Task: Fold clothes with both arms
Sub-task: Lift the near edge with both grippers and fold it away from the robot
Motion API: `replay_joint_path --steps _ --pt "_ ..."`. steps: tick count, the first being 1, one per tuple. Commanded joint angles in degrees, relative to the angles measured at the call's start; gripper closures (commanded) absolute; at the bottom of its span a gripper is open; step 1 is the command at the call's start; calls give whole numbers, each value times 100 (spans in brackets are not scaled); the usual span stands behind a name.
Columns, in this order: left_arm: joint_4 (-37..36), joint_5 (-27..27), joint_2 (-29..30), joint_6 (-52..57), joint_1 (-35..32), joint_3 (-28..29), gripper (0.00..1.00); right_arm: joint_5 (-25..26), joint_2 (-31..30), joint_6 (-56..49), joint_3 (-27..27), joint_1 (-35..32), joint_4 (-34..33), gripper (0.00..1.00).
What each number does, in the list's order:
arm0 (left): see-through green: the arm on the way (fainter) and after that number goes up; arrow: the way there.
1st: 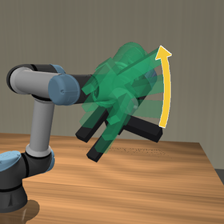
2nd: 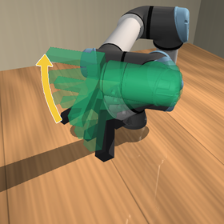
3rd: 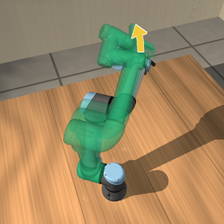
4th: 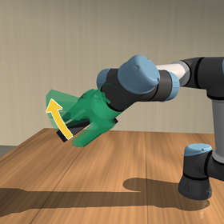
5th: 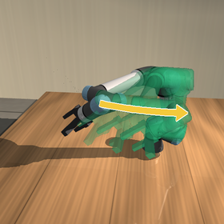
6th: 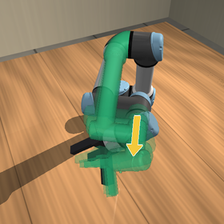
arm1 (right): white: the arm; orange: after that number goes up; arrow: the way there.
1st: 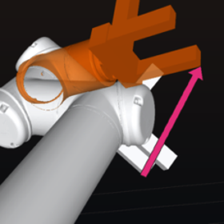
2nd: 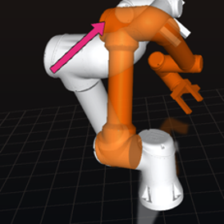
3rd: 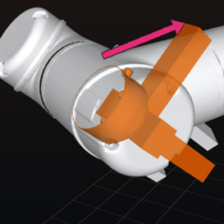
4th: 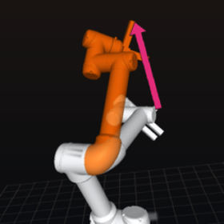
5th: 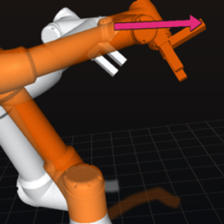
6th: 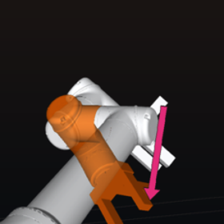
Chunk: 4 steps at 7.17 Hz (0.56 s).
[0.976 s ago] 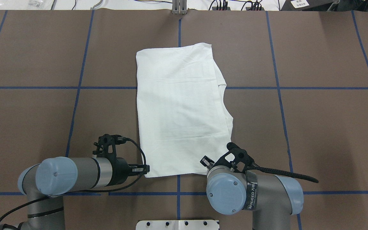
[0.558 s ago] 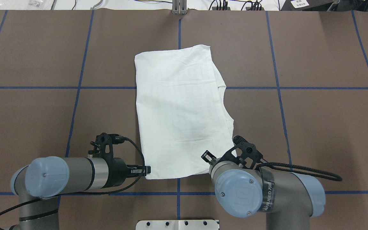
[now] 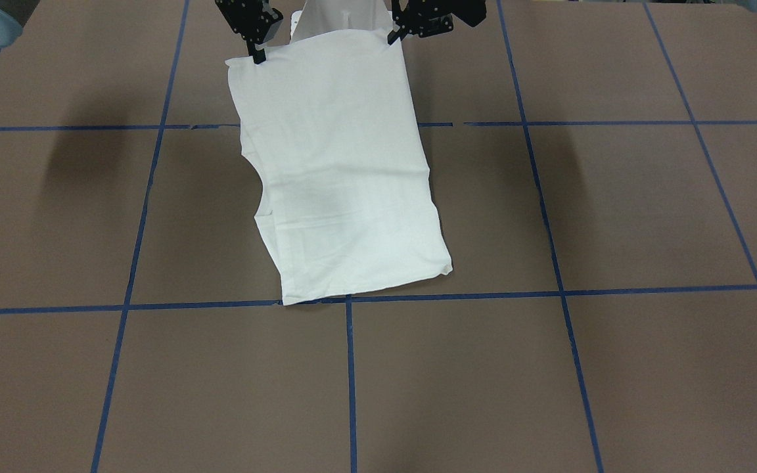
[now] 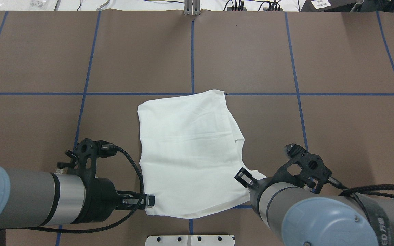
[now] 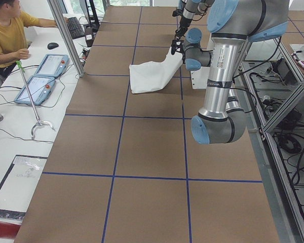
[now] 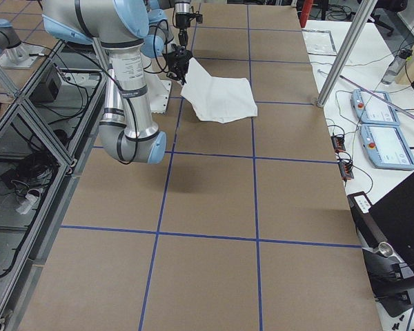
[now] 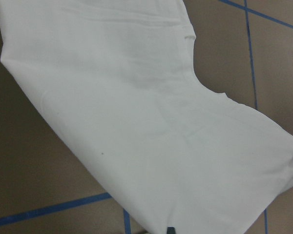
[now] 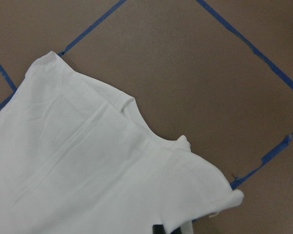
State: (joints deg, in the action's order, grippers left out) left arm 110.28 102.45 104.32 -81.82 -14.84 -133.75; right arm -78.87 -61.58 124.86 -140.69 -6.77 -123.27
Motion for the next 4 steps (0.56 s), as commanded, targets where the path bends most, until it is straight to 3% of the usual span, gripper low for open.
replay_joint_path --steps 1,4 --pt "-270 56 124 130 -88 294 100 47 241 -599 267 -235 -75 100" --pt "-235 4 414 666 -641 1288 100 47 523 -1391 2022 -1078 1887 100"
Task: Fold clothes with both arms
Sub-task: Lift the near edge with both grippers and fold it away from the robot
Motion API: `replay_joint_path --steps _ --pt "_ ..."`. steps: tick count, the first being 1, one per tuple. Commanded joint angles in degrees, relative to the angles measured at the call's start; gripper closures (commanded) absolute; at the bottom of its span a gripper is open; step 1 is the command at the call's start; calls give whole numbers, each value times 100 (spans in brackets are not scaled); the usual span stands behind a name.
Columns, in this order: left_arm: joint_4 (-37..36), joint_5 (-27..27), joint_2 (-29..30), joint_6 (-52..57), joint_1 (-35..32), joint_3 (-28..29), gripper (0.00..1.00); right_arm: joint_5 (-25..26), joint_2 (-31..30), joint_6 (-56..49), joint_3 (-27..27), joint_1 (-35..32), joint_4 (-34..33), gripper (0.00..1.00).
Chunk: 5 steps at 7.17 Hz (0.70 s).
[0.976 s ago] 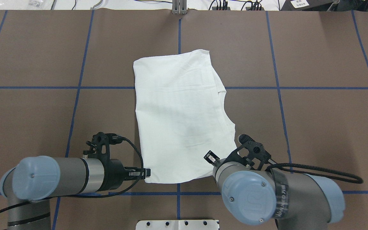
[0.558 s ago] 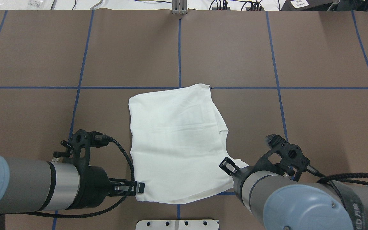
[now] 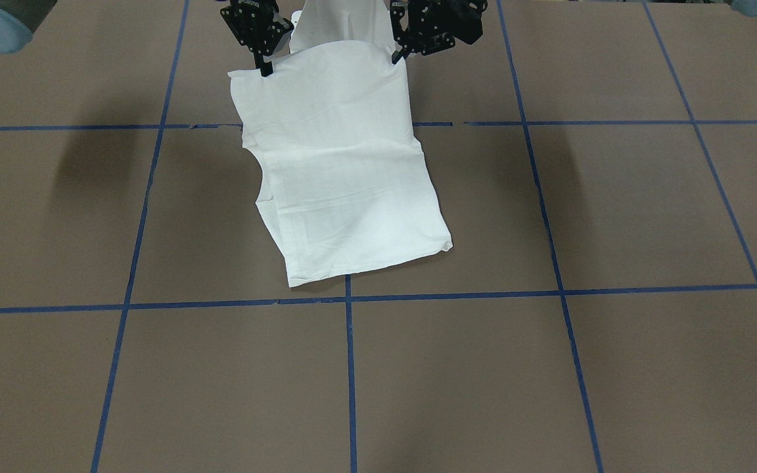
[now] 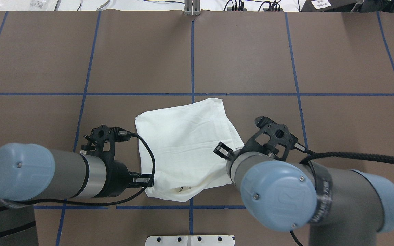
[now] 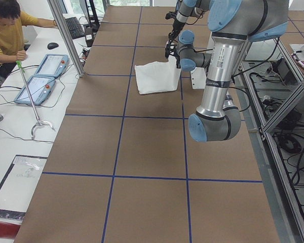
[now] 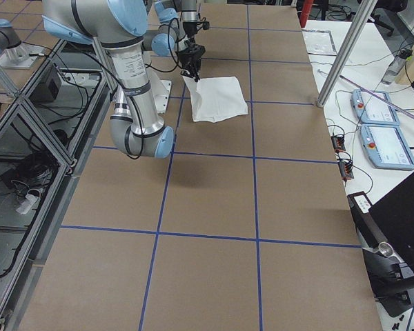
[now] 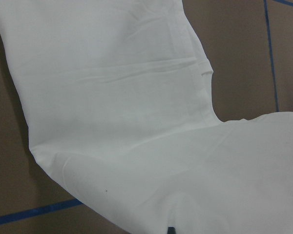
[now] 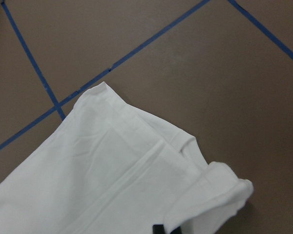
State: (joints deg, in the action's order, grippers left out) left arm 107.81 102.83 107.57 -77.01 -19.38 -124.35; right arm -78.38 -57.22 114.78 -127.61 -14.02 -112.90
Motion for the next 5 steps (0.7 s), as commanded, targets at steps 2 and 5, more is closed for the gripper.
replay_joint_path --steps 2,5 --pt "29 -35 193 404 -504 806 100 -2 228 -720 1849 -776 1952 100" --pt "38 -26 649 581 -1066 1534 100 -20 642 -1062 2696 -1137 2211 100"
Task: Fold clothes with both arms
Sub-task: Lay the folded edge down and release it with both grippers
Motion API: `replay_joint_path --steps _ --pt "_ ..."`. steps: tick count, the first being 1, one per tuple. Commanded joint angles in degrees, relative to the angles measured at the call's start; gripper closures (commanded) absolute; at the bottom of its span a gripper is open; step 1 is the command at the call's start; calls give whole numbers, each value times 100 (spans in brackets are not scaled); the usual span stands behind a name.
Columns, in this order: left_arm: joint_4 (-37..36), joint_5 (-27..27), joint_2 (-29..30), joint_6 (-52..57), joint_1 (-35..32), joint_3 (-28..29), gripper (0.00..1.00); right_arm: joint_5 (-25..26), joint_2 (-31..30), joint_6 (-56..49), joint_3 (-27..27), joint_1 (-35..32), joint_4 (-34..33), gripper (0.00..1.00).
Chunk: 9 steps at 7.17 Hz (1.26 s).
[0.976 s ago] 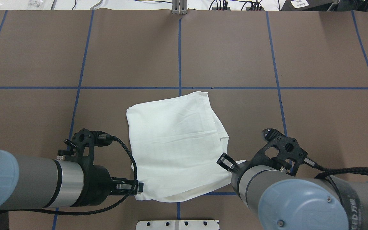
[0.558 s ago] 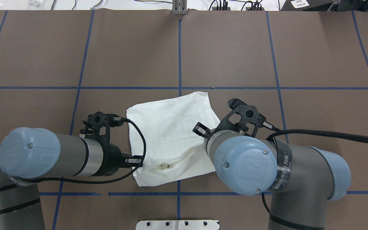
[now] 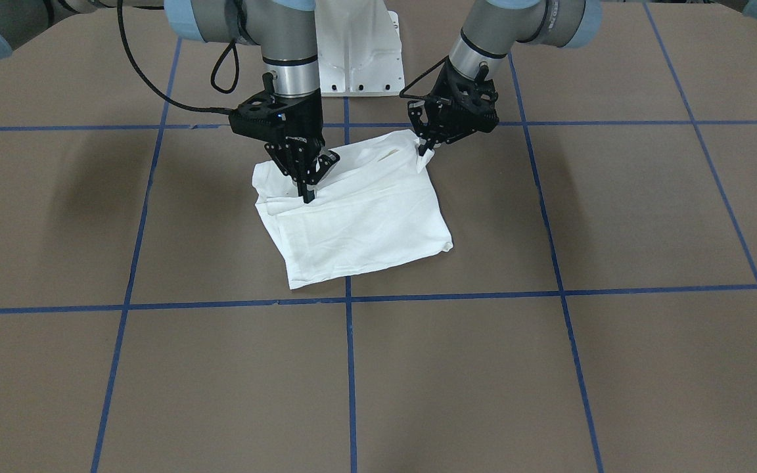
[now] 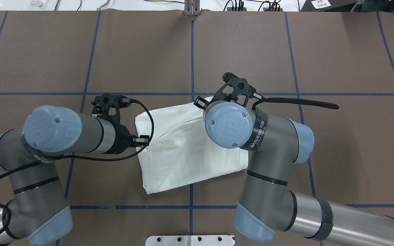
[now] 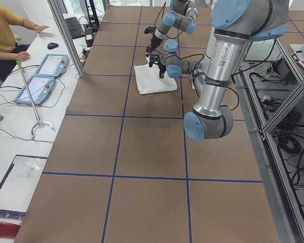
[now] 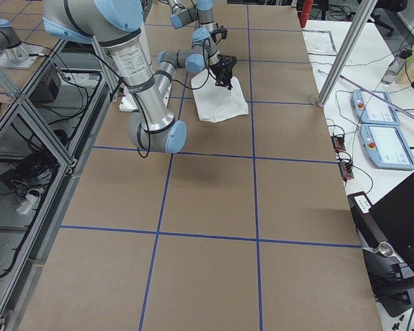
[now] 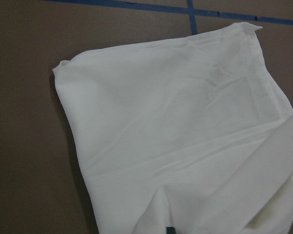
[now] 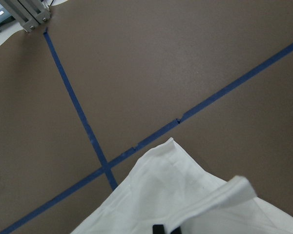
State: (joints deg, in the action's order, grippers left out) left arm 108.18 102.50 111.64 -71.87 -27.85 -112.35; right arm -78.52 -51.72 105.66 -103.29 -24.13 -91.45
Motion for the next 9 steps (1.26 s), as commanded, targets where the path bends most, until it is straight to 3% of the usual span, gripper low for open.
replay_joint_path --steps 1,6,7,8,9 --pt "2 15 427 259 -308 606 100 -6 126 -151 535 -136 248 100" --pt "37 -107 753 305 -739 1565 100 3 303 -265 1337 -197 663 100" --pt "124 -108 754 531 -791 1645 2 12 311 -500 1399 -215 655 8" --pt "255 -81 763 1177 -922 1620 0 -6 416 -581 1399 -232 655 0" --pt "256 -38 754 1271 -985 1602 0 -49 425 -642 1399 -320 663 0"
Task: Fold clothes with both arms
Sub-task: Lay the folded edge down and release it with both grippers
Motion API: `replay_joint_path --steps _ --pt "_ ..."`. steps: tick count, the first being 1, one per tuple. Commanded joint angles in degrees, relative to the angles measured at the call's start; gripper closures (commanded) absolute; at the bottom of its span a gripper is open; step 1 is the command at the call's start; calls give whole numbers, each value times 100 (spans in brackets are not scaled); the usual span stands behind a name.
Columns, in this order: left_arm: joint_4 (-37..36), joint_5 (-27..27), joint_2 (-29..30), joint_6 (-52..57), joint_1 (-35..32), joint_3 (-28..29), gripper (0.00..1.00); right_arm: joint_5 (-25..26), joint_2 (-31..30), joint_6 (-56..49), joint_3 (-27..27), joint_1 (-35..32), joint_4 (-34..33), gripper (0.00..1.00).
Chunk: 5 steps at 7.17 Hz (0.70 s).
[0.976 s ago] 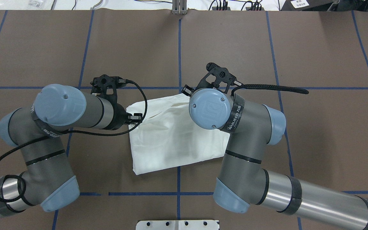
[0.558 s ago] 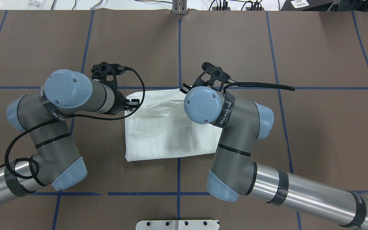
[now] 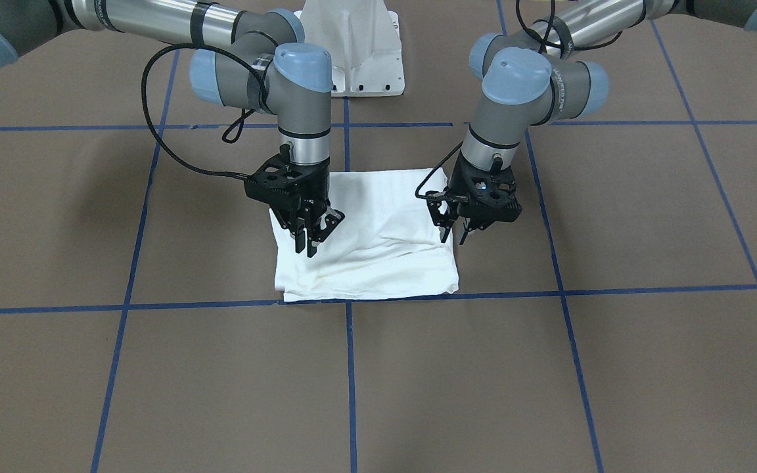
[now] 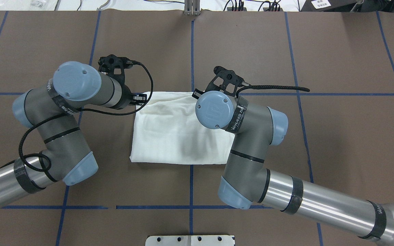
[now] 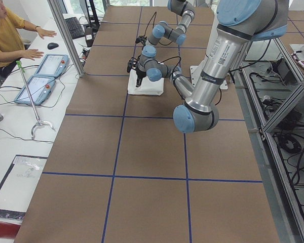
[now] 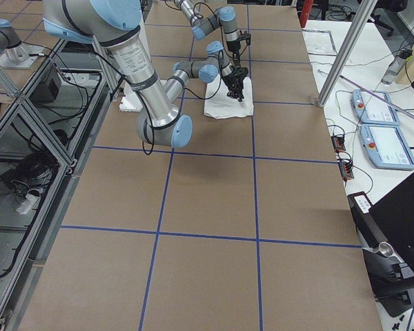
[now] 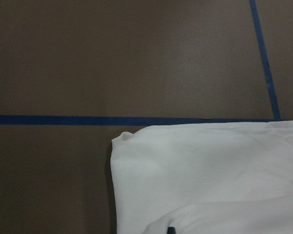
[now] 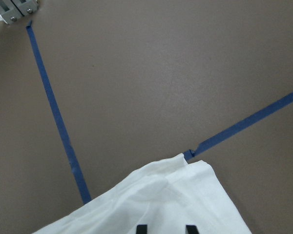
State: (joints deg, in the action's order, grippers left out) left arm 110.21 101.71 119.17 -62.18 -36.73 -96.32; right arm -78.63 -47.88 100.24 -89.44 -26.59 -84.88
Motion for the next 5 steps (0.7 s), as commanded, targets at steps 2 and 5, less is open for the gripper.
replay_joint_path --steps 2,5 --pt "53 15 19 242 42 77 0 -221 42 -513 -39 -170 24 0" --pt "62 -300 167 22 737 593 0 -337 7 -567 -65 -188 33 0"
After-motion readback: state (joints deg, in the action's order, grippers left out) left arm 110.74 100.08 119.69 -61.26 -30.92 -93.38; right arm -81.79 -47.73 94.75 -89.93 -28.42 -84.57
